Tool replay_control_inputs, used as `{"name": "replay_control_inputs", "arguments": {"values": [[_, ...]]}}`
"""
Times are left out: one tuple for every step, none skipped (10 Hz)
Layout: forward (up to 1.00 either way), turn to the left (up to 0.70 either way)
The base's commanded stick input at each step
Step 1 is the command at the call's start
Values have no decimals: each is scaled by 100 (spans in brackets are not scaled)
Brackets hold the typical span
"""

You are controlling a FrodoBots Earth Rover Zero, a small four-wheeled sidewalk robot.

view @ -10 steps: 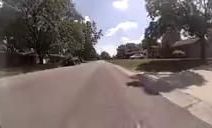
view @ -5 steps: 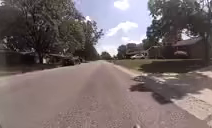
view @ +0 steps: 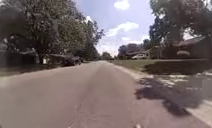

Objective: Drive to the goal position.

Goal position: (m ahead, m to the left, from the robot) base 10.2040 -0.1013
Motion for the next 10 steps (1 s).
{"name": "replay_control_inputs", "arguments": {"values": [[70,0],[70,0],[70,0],[70,0],[70,0],[70,0],[70,0],[70,0],[70,0],[70,0]]}}
